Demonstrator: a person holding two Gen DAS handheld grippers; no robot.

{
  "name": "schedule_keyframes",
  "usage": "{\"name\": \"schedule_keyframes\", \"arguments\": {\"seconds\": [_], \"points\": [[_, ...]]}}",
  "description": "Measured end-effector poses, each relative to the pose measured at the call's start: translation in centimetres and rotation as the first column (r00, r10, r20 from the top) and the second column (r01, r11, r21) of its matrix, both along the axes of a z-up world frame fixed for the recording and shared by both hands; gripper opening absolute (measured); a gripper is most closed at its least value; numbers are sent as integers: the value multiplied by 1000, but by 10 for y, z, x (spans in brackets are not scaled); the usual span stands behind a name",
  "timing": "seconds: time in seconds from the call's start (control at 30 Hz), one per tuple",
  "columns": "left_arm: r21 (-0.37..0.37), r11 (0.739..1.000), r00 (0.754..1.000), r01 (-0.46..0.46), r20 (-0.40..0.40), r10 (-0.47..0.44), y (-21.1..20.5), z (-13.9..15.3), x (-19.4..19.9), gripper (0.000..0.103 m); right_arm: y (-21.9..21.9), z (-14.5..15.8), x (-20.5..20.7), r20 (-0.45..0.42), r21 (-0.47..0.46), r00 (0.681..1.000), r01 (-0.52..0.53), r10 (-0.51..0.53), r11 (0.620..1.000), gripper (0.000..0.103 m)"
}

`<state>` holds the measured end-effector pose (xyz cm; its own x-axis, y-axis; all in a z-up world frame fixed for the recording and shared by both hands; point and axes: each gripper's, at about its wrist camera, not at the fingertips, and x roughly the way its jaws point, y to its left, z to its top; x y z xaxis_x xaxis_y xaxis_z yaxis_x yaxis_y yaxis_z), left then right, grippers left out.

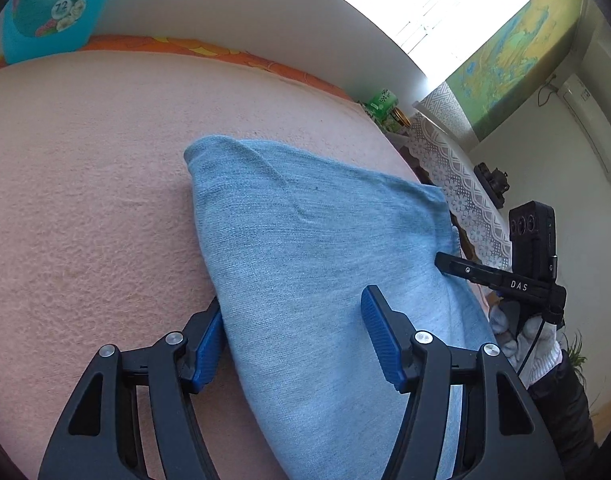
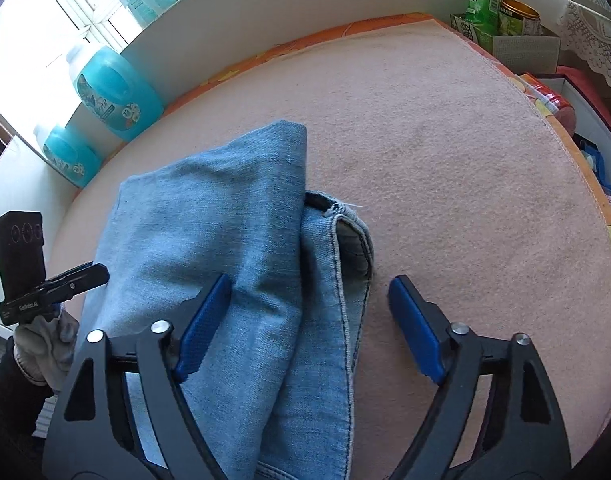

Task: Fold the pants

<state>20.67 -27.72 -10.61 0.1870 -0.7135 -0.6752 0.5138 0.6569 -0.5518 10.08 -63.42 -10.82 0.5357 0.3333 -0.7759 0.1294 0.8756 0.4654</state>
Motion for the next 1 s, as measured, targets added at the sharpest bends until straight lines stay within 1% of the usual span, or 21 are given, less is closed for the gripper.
{"name": "schedule_keyframes", "arguments": {"seconds": [0.03,0.07,0.1,0.13,0.17,0.23,0.3,0.5,0.63,0.73,0.8,0.9,1.0], "points": [[-1,1000,1000,-10,4,10,-1,0,0,60,3,-1,-2,5,26,1000,5,-5,1000,42],[5,1000,1000,-13,8,13,-6,0,2,55,7,-1,-3,10,17,1000,12,-12,1000,37],[4,1000,1000,-8,5,7,-9,-1,2,44,11,1,-4,17,-4,1000,17,-17,1000,35],[1,1000,1000,-10,3,10,-10,-1,3,38,13,4,-5,24,-22,999,23,-23,999,33],[-4,1000,1000,-15,6,15,-10,0,2,37,16,7,-6,29,-34,999,33,-32,999,30],[0,1000,1000,-7,27,7,-8,3,0,25,22,13,-8,37,-59,998,55,-53,997,24],[-1,1000,999,-1,52,1,-5,9,-2,19,29,20,-10,46,-88,997,71,-67,994,20],[57,998,984,16,176,-26,-11,25,-16,16,38,36,-16,73,-165,994,95,-84,982,17],[78,997,973,26,227,-43,-16,31,-23,15,46,45,-18,87,-218,993,95,-77,971,17],[72,997,969,32,242,-48,-18,33,-26,15,47,50,-22,95,-224,992,104,-84,969,16],[57,998,970,37,239,-49,-16,35,-25,14,48,52,-24,101,-231,991,114,-93,966,16],[24,999,972,37,229,-42,-9,38,-23,13,52,59,-27,118,-244,987,133,-107,961,15],[-4,999,972,39,234,-37,-4,46,-22,13,57,72,-29,144,-252,982,153,-119,956,14]]}}
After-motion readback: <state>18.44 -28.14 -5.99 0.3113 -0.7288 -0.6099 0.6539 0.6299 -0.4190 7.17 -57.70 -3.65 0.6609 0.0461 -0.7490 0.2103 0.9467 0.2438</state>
